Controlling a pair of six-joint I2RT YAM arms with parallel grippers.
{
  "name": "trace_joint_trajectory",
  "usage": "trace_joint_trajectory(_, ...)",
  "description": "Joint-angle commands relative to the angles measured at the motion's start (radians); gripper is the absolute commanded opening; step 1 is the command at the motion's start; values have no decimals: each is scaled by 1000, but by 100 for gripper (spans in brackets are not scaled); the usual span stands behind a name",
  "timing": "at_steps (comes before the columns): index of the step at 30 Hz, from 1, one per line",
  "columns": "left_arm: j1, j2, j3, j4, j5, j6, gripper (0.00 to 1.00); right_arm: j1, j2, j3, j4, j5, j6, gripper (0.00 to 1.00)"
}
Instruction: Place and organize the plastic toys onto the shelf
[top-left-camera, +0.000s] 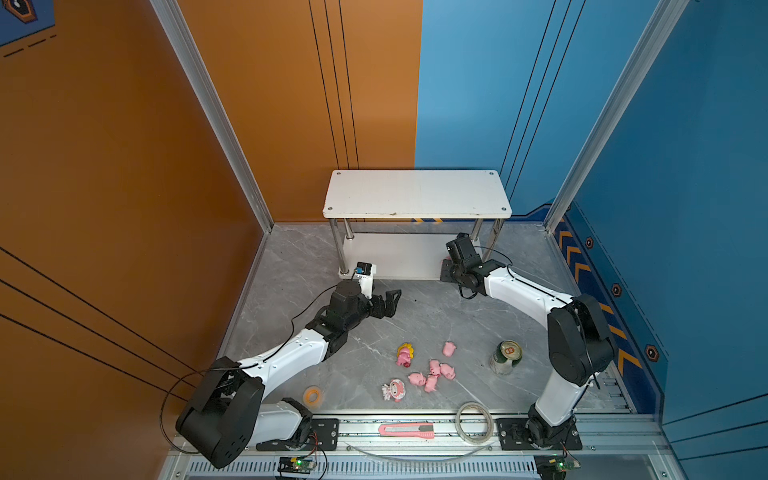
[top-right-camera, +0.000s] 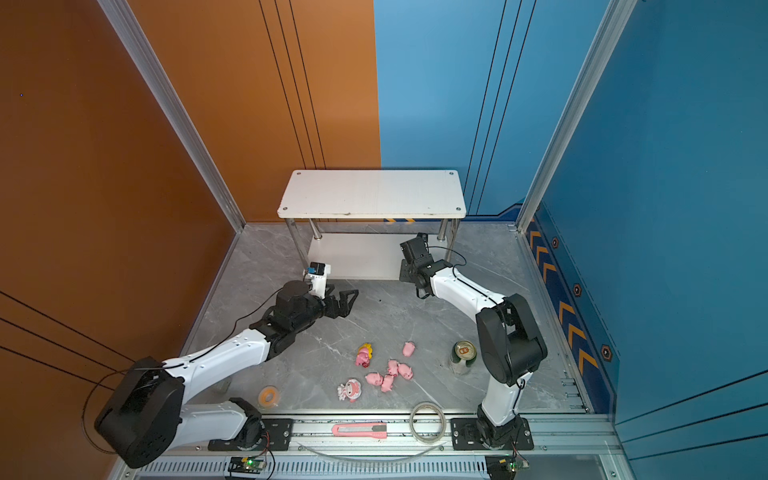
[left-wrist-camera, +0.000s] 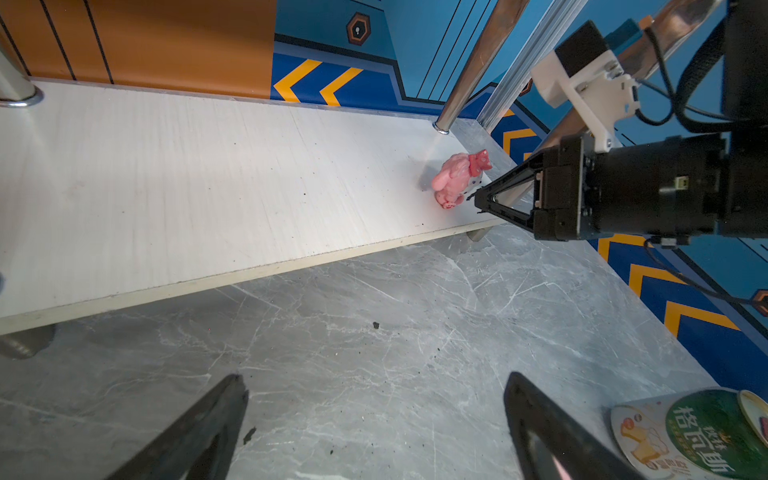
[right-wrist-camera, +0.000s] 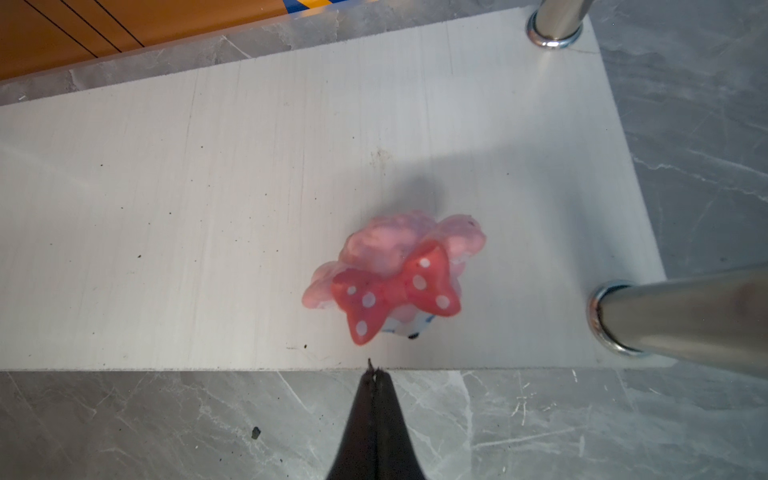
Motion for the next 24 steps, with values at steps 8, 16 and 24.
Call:
trace_joint_trajectory(8, 13, 12, 28, -7, 24, 5, 98, -11, 45, 51, 12, -5, -7, 0)
trace_joint_trajectory(16, 15, 21, 32, -7, 32, 3, 98, -12, 60, 70, 14, -7, -7, 0)
trace_joint_trajectory(24, 15, 28, 34, -6, 37, 4, 98, -15, 73, 80, 16, -16, -5, 0)
